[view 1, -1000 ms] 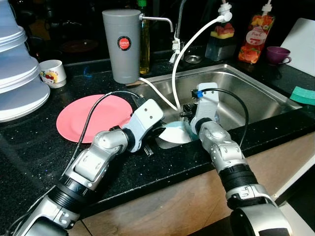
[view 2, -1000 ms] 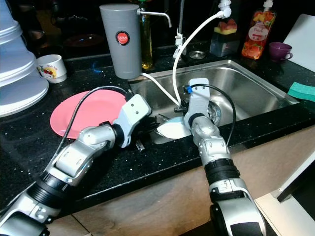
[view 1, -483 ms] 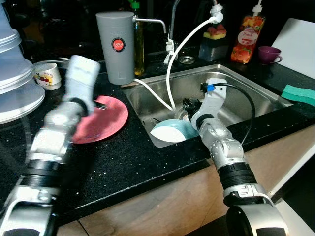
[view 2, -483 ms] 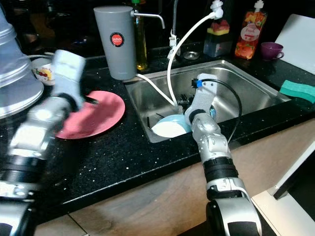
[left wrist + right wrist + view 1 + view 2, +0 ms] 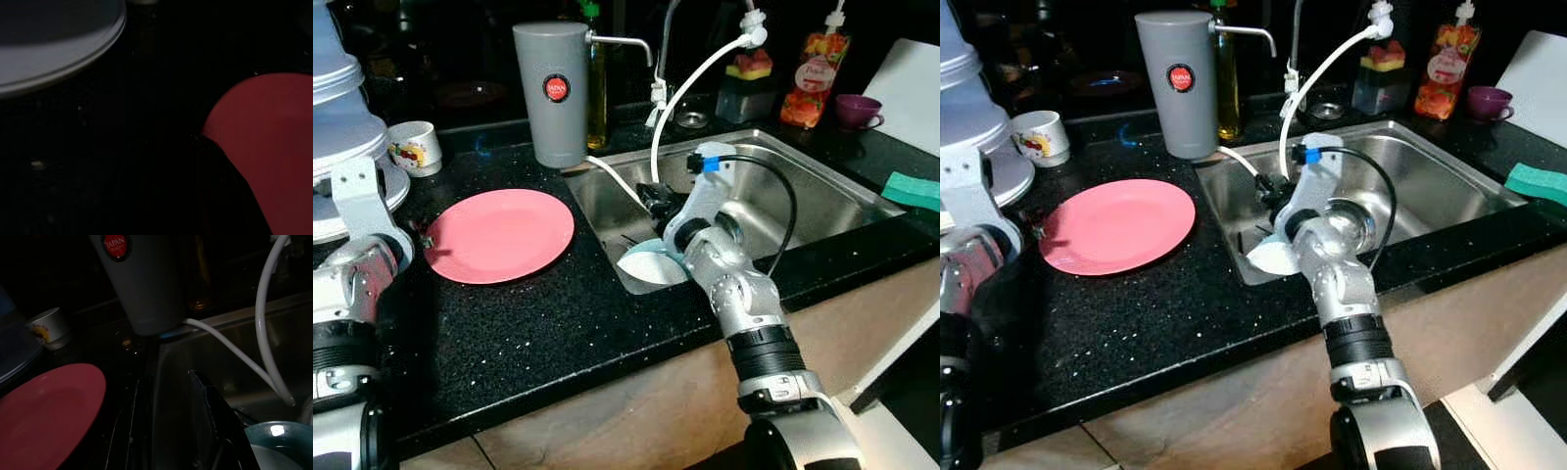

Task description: Kitchen organization

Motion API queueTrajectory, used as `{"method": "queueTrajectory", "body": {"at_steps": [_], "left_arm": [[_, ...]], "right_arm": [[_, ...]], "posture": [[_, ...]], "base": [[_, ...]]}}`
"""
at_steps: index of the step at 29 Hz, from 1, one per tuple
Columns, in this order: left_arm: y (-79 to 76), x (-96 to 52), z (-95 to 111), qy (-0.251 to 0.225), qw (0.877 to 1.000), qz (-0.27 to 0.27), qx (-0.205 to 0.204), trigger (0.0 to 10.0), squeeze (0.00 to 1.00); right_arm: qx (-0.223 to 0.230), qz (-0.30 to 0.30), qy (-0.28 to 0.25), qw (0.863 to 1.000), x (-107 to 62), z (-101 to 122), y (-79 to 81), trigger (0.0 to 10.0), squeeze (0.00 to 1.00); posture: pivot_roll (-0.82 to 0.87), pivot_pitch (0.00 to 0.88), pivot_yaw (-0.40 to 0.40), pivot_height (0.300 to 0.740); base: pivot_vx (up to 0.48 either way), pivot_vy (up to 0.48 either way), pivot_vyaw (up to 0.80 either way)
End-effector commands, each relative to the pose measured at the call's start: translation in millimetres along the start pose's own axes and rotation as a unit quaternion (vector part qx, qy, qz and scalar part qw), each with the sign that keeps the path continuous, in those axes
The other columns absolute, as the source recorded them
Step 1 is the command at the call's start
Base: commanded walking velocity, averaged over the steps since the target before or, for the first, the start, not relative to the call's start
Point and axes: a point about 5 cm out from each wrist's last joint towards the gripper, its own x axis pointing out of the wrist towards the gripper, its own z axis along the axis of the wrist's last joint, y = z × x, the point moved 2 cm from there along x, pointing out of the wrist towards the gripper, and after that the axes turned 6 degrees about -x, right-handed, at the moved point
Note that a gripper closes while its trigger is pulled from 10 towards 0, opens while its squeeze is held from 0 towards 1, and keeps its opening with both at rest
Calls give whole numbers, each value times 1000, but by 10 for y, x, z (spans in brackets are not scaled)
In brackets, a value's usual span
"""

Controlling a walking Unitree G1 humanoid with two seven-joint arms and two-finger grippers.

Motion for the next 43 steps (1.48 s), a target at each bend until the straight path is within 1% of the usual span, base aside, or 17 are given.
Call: {"method": "queueTrajectory", "body": {"at_steps": [1, 2, 4, 8, 14, 17, 18, 19, 20, 21, 28, 32, 38, 39, 40, 42, 43], "left_arm": [[33, 11, -130, 31, 999, -5, -22, 10000, 0], [7, 23, -188, 49, 998, -16, -38, 10000, 0], [-13, 37, -239, 65, 997, -21, -42, 10000, 0], [-61, 52, -294, 82, 994, -39, -62, 10000, 0], [-164, 56, -284, 79, 990, -79, -83, 10000, 0], [-169, 55, -279, 78, 990, -84, -81, 10000, 0], [-169, 56, -285, 77, 990, -86, -86, 2157, 0], [-169, 56, -285, 77, 990, -86, -86, 2157, 0], [-169, 57, -288, 77, 989, -87, -90, 0, 0], [-164, 59, -304, 78, 988, -89, -104, 0, 0], [-134, 61, -305, 71, 986, -85, -121, 0, 0], [-137, 59, -232, 41, 989, -89, -108, 0, 0], [-191, 49, -191, 22, 990, -103, -93, 0, 0], [-290, 22, -104, -4, 985, -136, -103, 0, 0], [-290, 22, -104, -4, 985, -136, -103, 0, 0], [-395, -23, 7, -35, 975, -179, -124, 0, 0], [-395, -23, 7, -35, 975, -179, -124, 0, 0]], "right_arm": [[6, 4, -1, 1000, -8, 9, 14, 10000, 0], [6, 7, -1, 1000, -10, 18, 20, 10000, 0], [7, 9, -1, 1000, -16, 28, 15, 10000, 0], [8, 10, -2, 1000, -19, 48, 4, 10000, 0], [16, 14, -3, 1000, -24, 60, 4, 10000, 0], [20, 14, -1, 1000, -27, 55, 8, 10000, 0], [22, 15, 0, 1000, -28, 51, 11, 10000, 0], [22, 15, 0, 1000, -28, 51, 11, 10000, 0], [24, 15, 0, 1000, -29, 49, 13, 10000, 0], [25, 16, 1, 1000, -29, 48, 17, 10000, 0], [28, 16, 2, 999, -28, 47, 22, 10000, 0], [31, 18, 6, 999, -27, 37, 27, 10000, 0], [35, 18, 9, 999, -30, 26, 32, 10000, 0], [39, 18, 9, 999, -29, 30, 29, 10000, 0], [39, 18, 9, 999, -29, 30, 29, 10000, 0], [42, 17, 7, 999, -27, 39, 25, 10000, 0], [42, 17, 7, 999, -27, 39, 25, 10000, 0]], "posture": [[-12, 19, 28, 740], [-13, 16, 28, 740], [-13, 15, 28, 740], [-15, 14, 29, 740], [-17, 20, 28, 740], [-17, 20, 28, 740], [-15, 25, 28, 740], [-15, 25, 28, 740], [-15, 25, 28, 740], [-15, 28, 28, 740], [-16, 32, 28, 740], [-16, 34, 27, 740], [-16, 36, 26, 740], [-16, 38, 26, 740], [-16, 38, 26, 740], [-16, 38, 26, 740], [-16, 38, 26, 740]], "base": [[0, 0, 0], [0, 0, 0], [0, 0, 0], [0, 0, 0], [0, 0, 0], [0, 0, 0], [0, 0, 0], [0, 0, 0], [0, 0, 0], [0, 0, 0], [0, 0, 0], [0, 0, 0], [0, 0, 0], [0, 0, 0], [0, 0, 0], [0, 0, 0], [0, 0, 0]]}}
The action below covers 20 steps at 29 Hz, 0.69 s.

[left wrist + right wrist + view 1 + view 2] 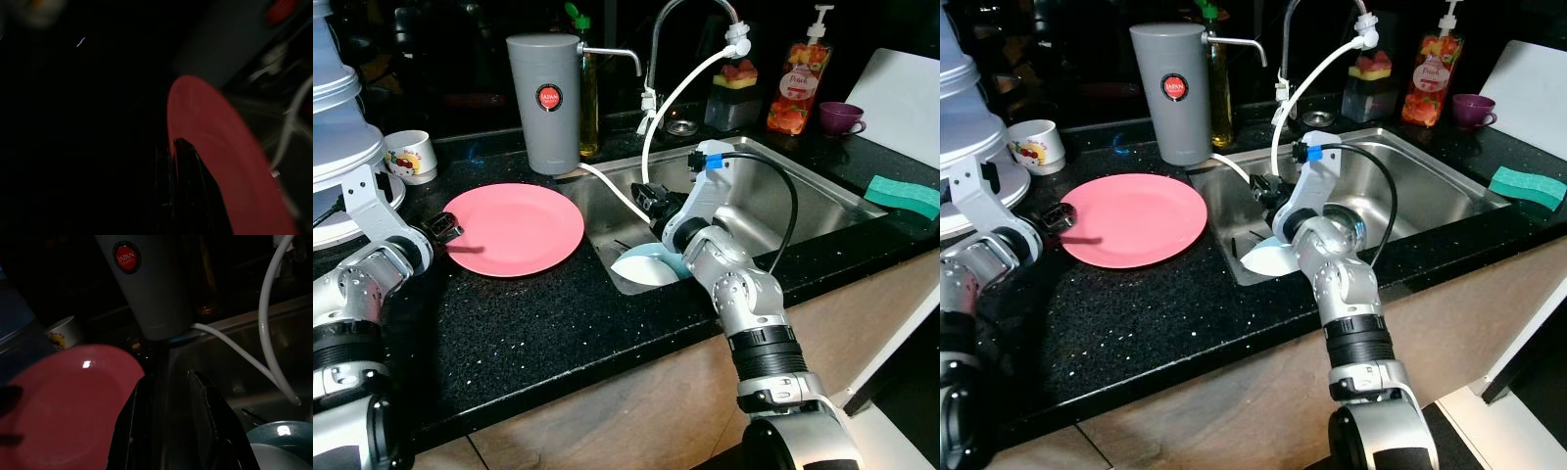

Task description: Kitchen organization

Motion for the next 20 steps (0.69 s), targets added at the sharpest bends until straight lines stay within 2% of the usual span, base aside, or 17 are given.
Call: {"method": "queueTrajectory", "body": {"at_steps": [1, 3, 4, 5, 7, 11, 12, 15, 20], "left_arm": [[-81, -8, 17, -13, 999, -32, -12, 0, 0], [-353, -72, 143, -57, 988, -140, -28, 0, 0], [-573, -178, 210, -81, 969, -230, -40, 0, 0], [-573, -178, 210, -81, 969, -230, -40, 0, 0], [-693, -258, 165, -71, 957, -278, -33, 0, 0], [-752, -315, 137, -75, 948, -308, -41, 0, 0], [-763, -327, 143, -77, 946, -313, -44, 0, 0], [-759, -331, 159, -81, 946, -312, -43, 0, 0], [-735, -327, 160, -80, 947, -307, -42, 0, 0]], "right_arm": [[13, 4, 1, 1000, -11, 7, 14, 10000, 0], [19, 4, -3, 1000, -7, 26, 11, 10000, 0], [29, 3, -6, 1000, -3, 47, 11, 10000, 0], [29, 3, -6, 1000, -3, 47, 11, 10000, 0], [44, 3, -10, 999, 3, 67, 17, 10000, 0], [70, 10, -15, 997, 6, 93, 46, 10000, 0], [85, 13, -18, 996, 4, 106, 53, 10000, 1000], [128, 18, -27, 991, 1, 153, 49, 10000, 1000], [148, 24, -34, 988, -1, 187, 44, 10000, 1000]], "posture": [[-16, 38, 26, 740], [-17, 39, 27, 740], [-17, 39, 28, 740], [-17, 39, 28, 740], [-16, 39, 28, 740], [-19, 39, 29, 740], [-20, 39, 29, 740], [-19, 38, 28, 740], [-20, 38, 29, 740]], "base": [[0, 0, 0], [0, 0, 0], [0, 0, 0], [0, 0, 0], [0, 0, 0], [0, 0, 0], [0, 0, 0], [0, 0, 0], [0, 0, 0]]}}
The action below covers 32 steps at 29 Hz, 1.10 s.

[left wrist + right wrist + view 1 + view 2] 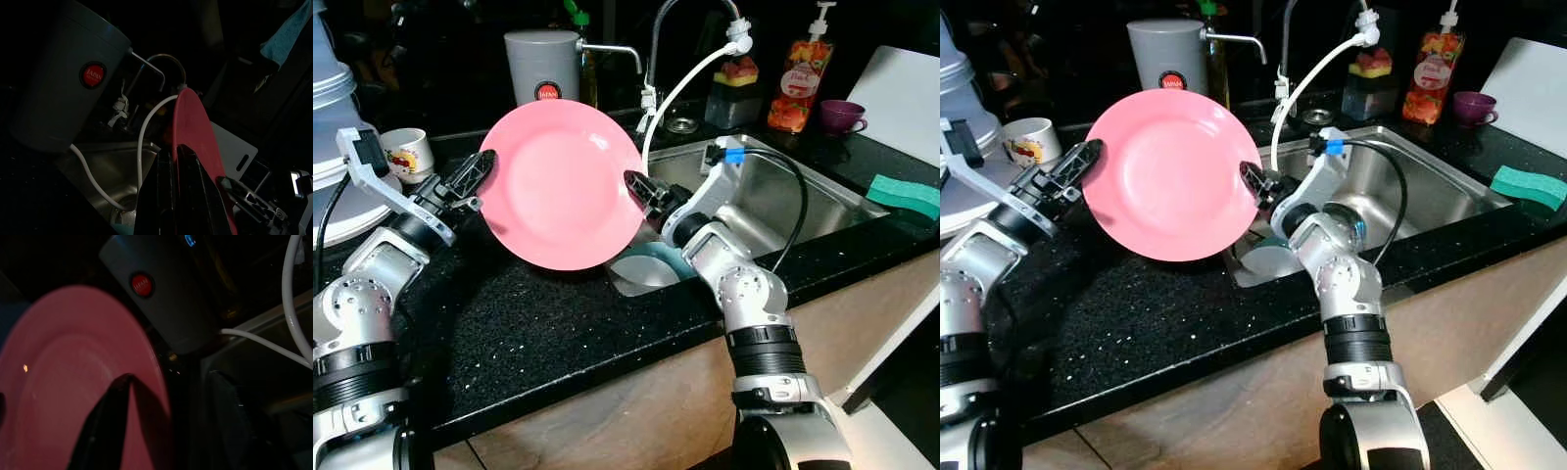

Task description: Kitchen organization

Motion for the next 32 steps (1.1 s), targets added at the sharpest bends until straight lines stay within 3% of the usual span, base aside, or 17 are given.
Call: {"method": "queueTrajectory", "body": {"at_steps": [1, 4, 5, 6, 7, 9, 10, 11, 12, 13, 21, 32], "left_arm": [[-26, -15, 45, -7, 1000, -11, 4, 0, 0], [-38, -21, 42, -7, 1000, -16, 2, 0, 0], [-52, -25, 40, -7, 1000, -21, 1, 0, 0], [-52, -25, 40, -7, 1000, -21, 1, 0, 0], [-61, -27, 38, -7, 1000, -24, -2, 0, 0], [-61, -29, 36, -8, 1000, -24, -6, 0, 0], [-61, -28, 35, -9, 1000, -24, -8, 0, 0], [-57, -27, 34, -10, 1000, -23, -11, 0, 0], [-57, -27, 34, -10, 1000, -23, -11, 0, 0], [-45, -25, 31, -10, 1000, -18, -13, 0, 0], [189, -19, -85, 9, 997, 71, -13, 0, 0], [215, -6, -90, 10, 996, 85, -3, 0, 0]], "right_arm": [[21, 16, -4, 1000, 15, 48, 63, 10000, 1000], [31, 19, -1, 999, 13, 49, 66, 10000, 1000], [39, 25, 4, 999, 11, 38, 72, 10000, 678], [39, 25, 4, 999, 11, 38, 72, 10000, 678], [50, 36, 10, 998, 6, 21, 92, 10000, 31], [67, 58, 18, 996, -7, -2, 145, 10000, 0], [78, 77, 24, 994, -19, -17, 192, 5412, 0], [88, 93, 29, 991, -29, -28, 234, 2784, 0], [88, 93, 29, 991, -29, -28, 234, 2784, 0], [94, 108, 31, 989, -41, -32, 273, 0, 0], [133, 127, 11, 983, -51, 49, 321, 0, 0], [157, 124, -4, 980, -67, 128, 278, 0, 0]], "posture": [[-20, 38, 29, 740], [-21, 37, 30, 740], [-20, 37, 30, 740], [-20, 37, 30, 740], [-20, 37, 30, 740], [-20, 37, 30, 740], [-19, 36, 30, 740], [-19, 36, 30, 740], [-19, 36, 30, 740], [-19, 36, 30, 740], [-20, 33, 29, 740], [-23, 12, 30, 740]], "base": [[0, 0, 0], [0, 0, 0], [0, 0, 0], [0, 0, 0], [0, 0, 0], [0, 0, 0], [0, 0, 0], [0, 0, 0], [0, 0, 0], [0, 0, 0], [0, 0, 0], [0, 0, 0]]}}
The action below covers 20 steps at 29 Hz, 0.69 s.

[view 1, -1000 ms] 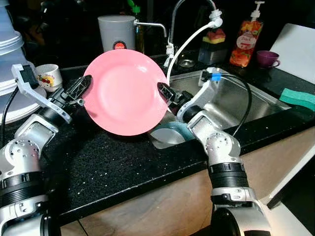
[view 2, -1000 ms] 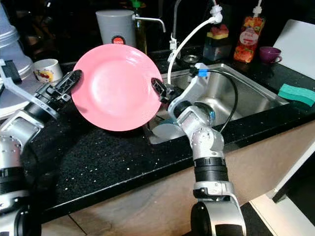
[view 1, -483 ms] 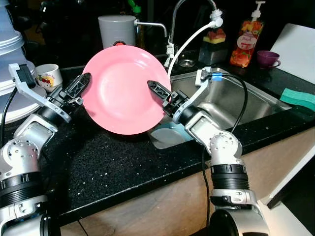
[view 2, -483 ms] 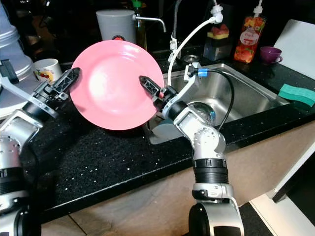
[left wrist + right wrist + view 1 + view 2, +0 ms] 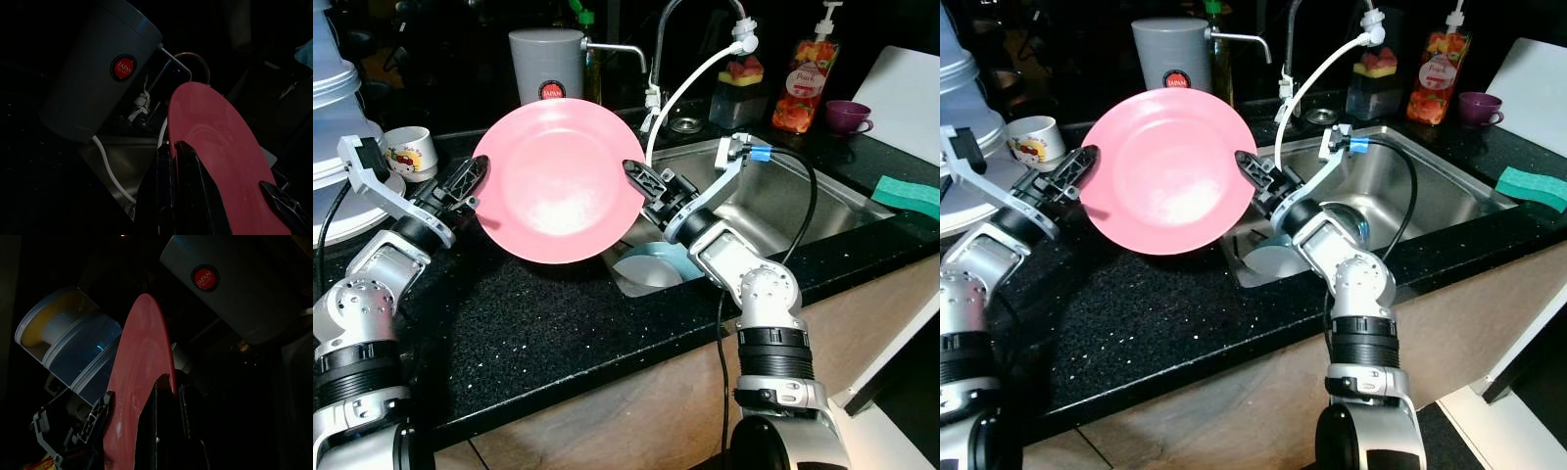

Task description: Kitchen organization

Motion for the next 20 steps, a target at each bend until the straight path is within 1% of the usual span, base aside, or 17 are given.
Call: {"method": "queueTrajectory", "body": {"at_steps": [1, 4, 5, 6, 7, 8, 10, 11, 12, 13, 14, 16, 17, 18, 19, 20], "left_arm": [[53, 0, -48, 16, 1000, 23, 10, 0, 0], [53, 8, -54, 18, 999, 28, 19, 0, 0], [79, 15, -52, 17, 999, 40, 29, 10000, 0], [108, 19, -44, 15, 998, 53, 35, 10000, 0], [136, 21, -30, 10, 997, 64, 36, 10000, 937], [151, 23, -11, 3, 997, 69, 35, 10000, 1000], [169, 21, 22, -3, 996, 80, 47, 10000, 1000], [196, 24, 37, -4, 993, 99, 71, 10000, 1000], [196, 24, 37, -4, 993, 99, 71, 10000, 1000], [219, 28, 35, 0, 989, 113, 93, 10000, 129], [215, 29, 27, 0, 990, 109, 92, 10000, 0], [208, 30, 5, 0, 991, 104, 87, 10000, 0], [208, 30, 5, 0, 991, 104, 87, 10000, 0], [194, 43, -31, 8, 989, 102, 110, 10000, 0], [184, 53, -58, 15, 987, 101, 127, 10000, 0], [141, 81, -131, 36, 982, 92, 161, 10000, 0]], "right_arm": [[14, 26, -7, 1000, 27, 31, 99, 0, 0], [17, 24, -10, 1000, 27, 38, 96, 0, 0], [18, 21, -13, 1000, 29, 47, 85, 0, 0], [18, 15, -16, 1000, 31, 59, 68, 0, 0], [18, 2, -22, 1000, 33, 79, 33, 0, 0], [15, -16, -30, 999, 34, 103, -15, 0, 0], [9, -62, -49, 997, 26, 169, -144, 0, 0], [-3, -89, -61, 994, 11, 223, -222, 0, 0], [-3, -89, -61, 994, 11, 223, -222, 0, 0], [-24, -119, -82, 989, -17, 323, -309, 0, 0], [-36, -127, -94, 987, -32, 378, -331, 0, 0], [-71, -149, -116, 979, -67, 492, -369, 0, 0], [-71, -149, -116, 979, -67, 492, -369, 0, 0], [-117, -175, -132, 969, -106, 588, -407, 0, 0], [-148, -192, -143, 960, -132, 652, -426, 0, 0], [-205, -209, -146, 945, -160, 723, -436, 0, 0]], "posture": [[-23, 12, 30, 740], [-23, 12, 31, 740], [-22, 7, 30, 740], [-22, 7, 30, 740], [-22, 7, 30, 740], [-23, 6, 28, 740], [-23, 6, 28, 740], [-20, 11, 27, 740], [-20, 11, 27, 740], [-22, 14, 29, 740], [-22, 14, 29, 740], [-26, 18, 31, 740], [-26, 18, 31, 740], [-30, 20, 31, 740], [-30, 20, 31, 740], [-32, 22, 32, 740]], "base": [[0, 0, 0], [0, 0, 0], [0, 0, 0], [0, 0, 0], [0, 0, 0], [0, 0, 0], [0, 0, 0], [0, 0, 0], [0, 0, 0], [0, 0, 0], [0, 0, 0], [0, 0, 0], [0, 0, 0], [0, 0, 0], [0, 0, 0], [0, 0, 0]]}}
